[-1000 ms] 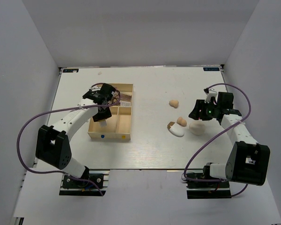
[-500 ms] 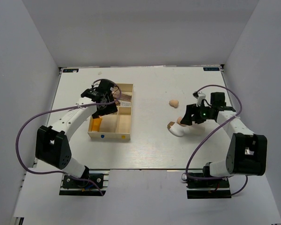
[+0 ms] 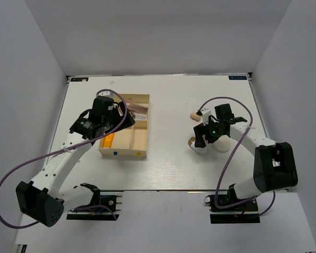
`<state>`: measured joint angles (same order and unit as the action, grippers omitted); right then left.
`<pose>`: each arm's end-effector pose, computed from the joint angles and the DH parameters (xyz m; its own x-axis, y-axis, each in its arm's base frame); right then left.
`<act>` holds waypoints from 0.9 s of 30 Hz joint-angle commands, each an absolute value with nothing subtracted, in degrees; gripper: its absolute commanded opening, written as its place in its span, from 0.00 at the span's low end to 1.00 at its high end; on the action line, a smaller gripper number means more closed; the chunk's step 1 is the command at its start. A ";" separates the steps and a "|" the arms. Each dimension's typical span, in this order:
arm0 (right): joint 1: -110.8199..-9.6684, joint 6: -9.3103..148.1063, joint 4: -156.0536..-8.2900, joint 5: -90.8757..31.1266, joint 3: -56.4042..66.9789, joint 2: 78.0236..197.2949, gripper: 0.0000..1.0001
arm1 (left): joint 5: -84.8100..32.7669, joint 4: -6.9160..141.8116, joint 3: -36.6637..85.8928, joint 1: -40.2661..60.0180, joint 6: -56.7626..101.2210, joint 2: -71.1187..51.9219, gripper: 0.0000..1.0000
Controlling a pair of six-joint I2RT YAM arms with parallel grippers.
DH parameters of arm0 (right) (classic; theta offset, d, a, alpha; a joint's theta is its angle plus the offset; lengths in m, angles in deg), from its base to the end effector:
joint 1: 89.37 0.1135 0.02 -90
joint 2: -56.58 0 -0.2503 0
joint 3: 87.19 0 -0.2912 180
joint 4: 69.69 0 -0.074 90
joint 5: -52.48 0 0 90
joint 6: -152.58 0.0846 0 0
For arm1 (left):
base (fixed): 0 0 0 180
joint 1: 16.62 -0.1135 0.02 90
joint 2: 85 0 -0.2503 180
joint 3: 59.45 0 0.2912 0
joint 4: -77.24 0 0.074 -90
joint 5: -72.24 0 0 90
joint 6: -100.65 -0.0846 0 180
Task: Organize the makeup
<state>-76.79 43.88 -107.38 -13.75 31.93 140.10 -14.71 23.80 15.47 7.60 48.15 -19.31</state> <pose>0.3200 0.1063 0.1185 -0.6769 -0.4517 -0.5812 -0.6451 0.7442 0.1730 0.2918 -0.1263 0.2778 -0.7327 -0.3370 -0.5913 -0.0897 0.9090 -0.4069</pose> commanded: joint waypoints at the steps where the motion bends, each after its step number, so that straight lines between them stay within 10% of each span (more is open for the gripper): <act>1: -74.70 42.72 -108.29 -16.77 30.65 139.90 0.82 | -15.83 23.60 13.27 7.72 49.49 -21.63 0.91; 27: -66.52 45.52 -103.55 -29.25 31.26 146.75 0.80 | -15.30 21.14 13.44 7.72 51.69 -25.85 0.92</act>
<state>-67.28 44.26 -106.00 -26.71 31.84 146.09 -15.24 21.86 12.78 7.60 51.21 -24.21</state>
